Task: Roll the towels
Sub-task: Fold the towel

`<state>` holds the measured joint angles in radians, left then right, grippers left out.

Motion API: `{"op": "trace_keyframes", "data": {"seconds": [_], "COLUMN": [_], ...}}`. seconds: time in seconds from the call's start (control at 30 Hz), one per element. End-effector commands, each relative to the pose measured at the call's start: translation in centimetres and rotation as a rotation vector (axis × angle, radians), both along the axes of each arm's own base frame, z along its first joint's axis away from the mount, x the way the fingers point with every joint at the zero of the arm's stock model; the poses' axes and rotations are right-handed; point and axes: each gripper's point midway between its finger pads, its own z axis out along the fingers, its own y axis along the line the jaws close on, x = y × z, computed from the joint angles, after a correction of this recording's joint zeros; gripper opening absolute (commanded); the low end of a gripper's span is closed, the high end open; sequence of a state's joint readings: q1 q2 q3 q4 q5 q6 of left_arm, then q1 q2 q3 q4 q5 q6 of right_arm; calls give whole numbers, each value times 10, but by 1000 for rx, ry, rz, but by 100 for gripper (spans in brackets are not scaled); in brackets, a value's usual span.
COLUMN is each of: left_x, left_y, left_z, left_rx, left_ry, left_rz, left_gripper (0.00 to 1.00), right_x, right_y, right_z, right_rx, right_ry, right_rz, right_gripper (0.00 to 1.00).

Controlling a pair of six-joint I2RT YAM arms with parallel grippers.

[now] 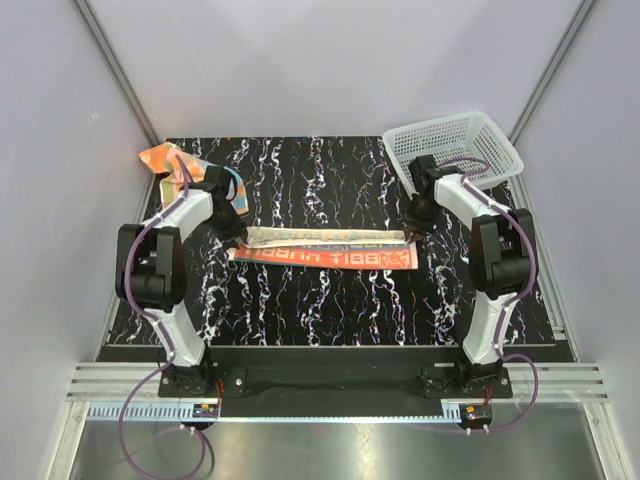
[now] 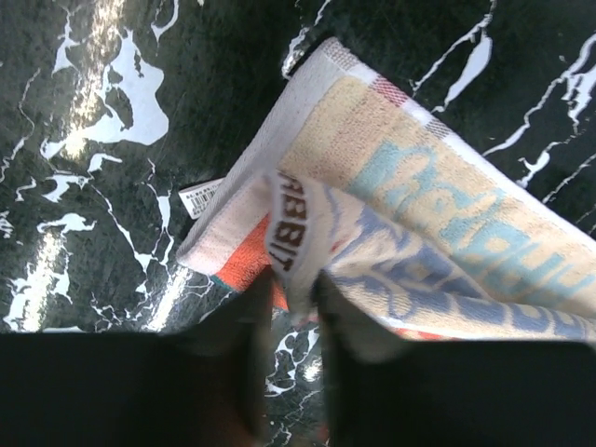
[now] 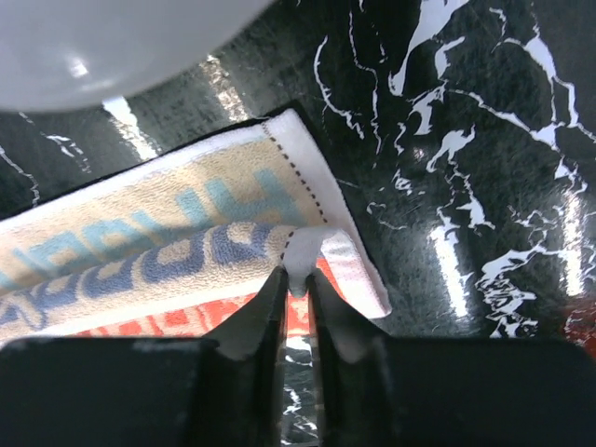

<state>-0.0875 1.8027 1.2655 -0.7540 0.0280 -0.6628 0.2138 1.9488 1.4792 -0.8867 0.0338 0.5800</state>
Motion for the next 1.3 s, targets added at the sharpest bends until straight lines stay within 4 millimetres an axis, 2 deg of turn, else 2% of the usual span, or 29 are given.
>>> {"op": "trace_keyframes", "data": {"seconds": [0.0,0.03,0.1,0.17,0.23,0.27,0.3,0.33,0.47,0.53,0.57,0.6,0.63,0.67,0.7,0.73,0.77,0.8,0.83,0.9,0.97,1.03,1.27], "left_x": [21,24,34,41,48,50,52,56,55,46,32,28,21,12,-3,-11,-17,-26,-29,-35,-34,-35,-19], "left_y": [3,6,8,12,16,18,20,25,35,37,41,41,42,41,41,43,43,43,39,38,31,29,23], "left_z": [11,10,16,15,22,26,30,41,63,72,62,71,69,64,56,50,46,36,32,17,9,1,0], "left_rx": [-6,-5,-15,-18,-19,-20,-19,-16,25,30,57,54,51,49,49,58,60,57,41,32,-2,-17,-50], "left_ry": [-50,-49,-68,-62,-73,-84,-101,-135,-176,-182,-153,-192,-192,-187,-183,-176,-173,-171,-170,-152,-147,-139,-172], "left_rz": [-8,-2,3,14,20,24,29,39,54,59,70,74,85,91,89,96,95,95,85,82,70,70,74], "left_gripper": [33,33,39,55,64,74,99,99,99,99,99,99,99,99,99,99,99,99,99,95,88,87,87], "right_x": [12,13,18,23,28,29,31,31,26,22,15,11,6,-5,-10,-14,-26,-31,-38,-44,-51,-54,-58], "right_y": [-7,-9,-11,-14,-16,-17,-17,-20,-26,-32,-36,-42,-44,-47,-49,-49,-49,-43,-39,-31,-28,-26,-28], "right_z": [7,7,8,13,17,19,24,27,47,65,64,76,78,72,79,77,67,69,58,55,43,39,37], "right_rx": [-3,-4,-4,-6,-16,-19,-21,-33,-58,-79,-92,-114,-123,-135,-133,-125,-120,-81,-56,-4,19,31,19], "right_ry": [-27,-29,-35,-43,-51,-54,-67,-74,-107,-151,-144,-178,-185,-169,-193,-198,-170,-185,-177,-182,-165,-153,-157], "right_rz": [-3,-11,-21,-28,-23,-22,-20,-22,-20,-28,-32,-41,-46,-46,-53,-55,-54,-47,-37,-28,-23,-16,6], "right_gripper": [22,28,34,51,65,68,70,70,72,75,76,77,78,78,78,78,78,78,78,77,75,75,74]}}
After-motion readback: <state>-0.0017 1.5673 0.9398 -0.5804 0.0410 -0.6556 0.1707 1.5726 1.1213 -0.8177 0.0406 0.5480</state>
